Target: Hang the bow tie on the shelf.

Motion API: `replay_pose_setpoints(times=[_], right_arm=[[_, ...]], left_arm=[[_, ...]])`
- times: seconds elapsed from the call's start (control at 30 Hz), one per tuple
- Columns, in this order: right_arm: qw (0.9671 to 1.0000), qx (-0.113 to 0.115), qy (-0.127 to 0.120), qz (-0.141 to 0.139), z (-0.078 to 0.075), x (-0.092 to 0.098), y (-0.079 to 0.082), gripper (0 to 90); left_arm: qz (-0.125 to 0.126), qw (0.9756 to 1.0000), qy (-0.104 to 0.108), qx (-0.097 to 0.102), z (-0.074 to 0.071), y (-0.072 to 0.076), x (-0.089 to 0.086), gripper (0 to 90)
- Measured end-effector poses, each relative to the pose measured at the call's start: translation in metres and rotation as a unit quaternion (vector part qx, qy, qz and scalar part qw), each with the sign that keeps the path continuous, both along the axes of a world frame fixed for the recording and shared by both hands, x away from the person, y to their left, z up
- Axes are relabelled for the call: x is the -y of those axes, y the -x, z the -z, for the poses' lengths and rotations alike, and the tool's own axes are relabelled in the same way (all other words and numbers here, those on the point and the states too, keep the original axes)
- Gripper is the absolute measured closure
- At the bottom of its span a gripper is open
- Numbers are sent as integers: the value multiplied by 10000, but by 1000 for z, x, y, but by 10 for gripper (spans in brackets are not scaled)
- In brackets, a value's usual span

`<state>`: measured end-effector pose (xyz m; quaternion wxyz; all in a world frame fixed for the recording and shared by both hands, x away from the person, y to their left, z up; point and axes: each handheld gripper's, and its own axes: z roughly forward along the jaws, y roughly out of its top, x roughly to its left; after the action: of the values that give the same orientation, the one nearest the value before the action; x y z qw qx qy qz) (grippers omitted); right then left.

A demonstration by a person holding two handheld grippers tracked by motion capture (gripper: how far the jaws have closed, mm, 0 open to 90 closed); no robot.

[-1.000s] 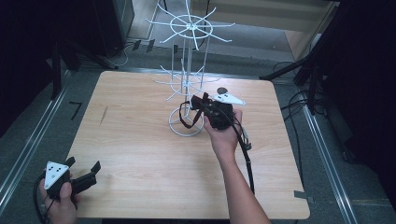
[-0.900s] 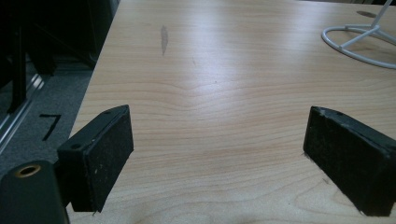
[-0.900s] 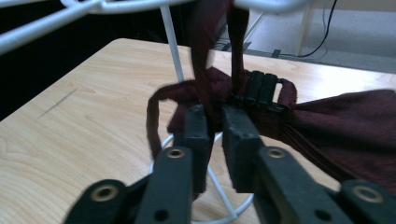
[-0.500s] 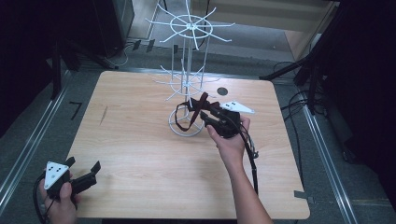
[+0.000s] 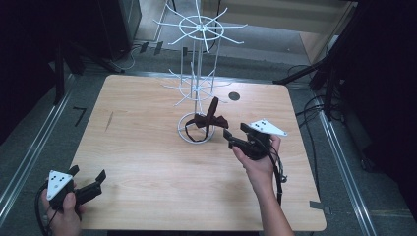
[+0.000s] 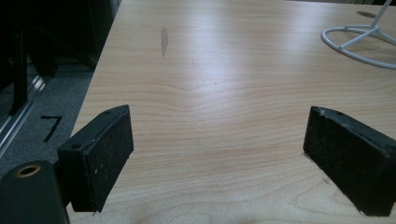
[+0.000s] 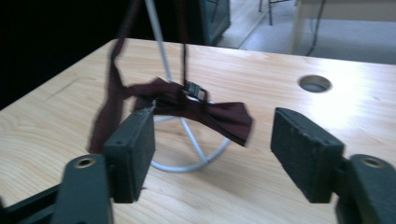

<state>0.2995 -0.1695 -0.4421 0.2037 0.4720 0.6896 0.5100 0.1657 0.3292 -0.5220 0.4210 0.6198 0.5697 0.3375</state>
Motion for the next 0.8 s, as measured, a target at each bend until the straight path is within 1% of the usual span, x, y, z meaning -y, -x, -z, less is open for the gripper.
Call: replay_pose_setpoints(times=[0.03, 0.07, 0.1, 0.13, 0.17, 0.2, 0.23, 0.27, 0.3, 0.37, 0.47, 0.5, 0.53, 0.6, 0.63, 0.67, 0.77, 0.8], right_arm=[[10000, 0, 0, 0, 0, 0, 0, 286], [10000, 4, -10, 93, 2, 7, 3, 267], [10000, 4, -10, 93, 2, 7, 3, 267], [9999, 5, -17, 154, 3, 15, 7, 256], [9999, 5, -17, 154, 3, 15, 7, 256], [9997, 3, -22, 233, 5, 22, 10, 248], [9997, 3, -22, 233, 5, 22, 10, 248], [9996, -11, -15, 276, 8, 28, 14, 242], [9996, -11, -15, 276, 8, 28, 14, 242], [9994, -24, 19, 336, 11, 38, 20, 232], [9992, -19, 21, 411, 14, 48, 26, 225], [9992, -19, 21, 411, 14, 48, 26, 225], [9990, -17, 9, 447, 16, 54, 30, 219], [9988, -19, 7, 484, 19, 60, 34, 210], [9988, -19, 7, 484, 19, 60, 34, 210], [9988, -3, -16, 496, 21, 66, 37, 199], [9986, -36, -61, 525, 25, 73, 43, 183], [9986, -13, -55, 531, 26, 76, 45, 180]], left_arm=[[0, 10000, 0, 0, 0, 0, 0, 88], [0, 10000, 0, 2, 0, 0, 0, 88], [0, 10000, 0, 2, 0, 0, 0, 88], [10, 10000, -4, -6, 0, 0, 0, 88], [10, 10000, -4, -6, 0, 0, 0, 88], [12, 10000, -4, -3, 0, 0, 0, 88], [11, 10000, -5, -5, 0, 0, 0, 88], [19, 10000, -11, -4, 0, 0, 0, 88], [19, 10000, -11, -4, 0, 0, 0, 89], [26, 10000, -17, -3, 0, 0, 0, 88], [28, 10000, -14, -2, 0, 0, 0, 88], [28, 10000, -14, -2, 0, 0, 0, 89], [25, 10000, -19, -9, 0, 0, 0, 88], [25, 10000, -22, -6, 0, 0, 0, 89], [25, 10000, -22, -6, 0, 0, 0, 89], [25, 10000, -24, -7, 0, 0, 0, 88], [20, 10000, -21, -4, 0, 0, 0, 88], [25, 10000, -16, 0, 0, 0, 0, 88]])
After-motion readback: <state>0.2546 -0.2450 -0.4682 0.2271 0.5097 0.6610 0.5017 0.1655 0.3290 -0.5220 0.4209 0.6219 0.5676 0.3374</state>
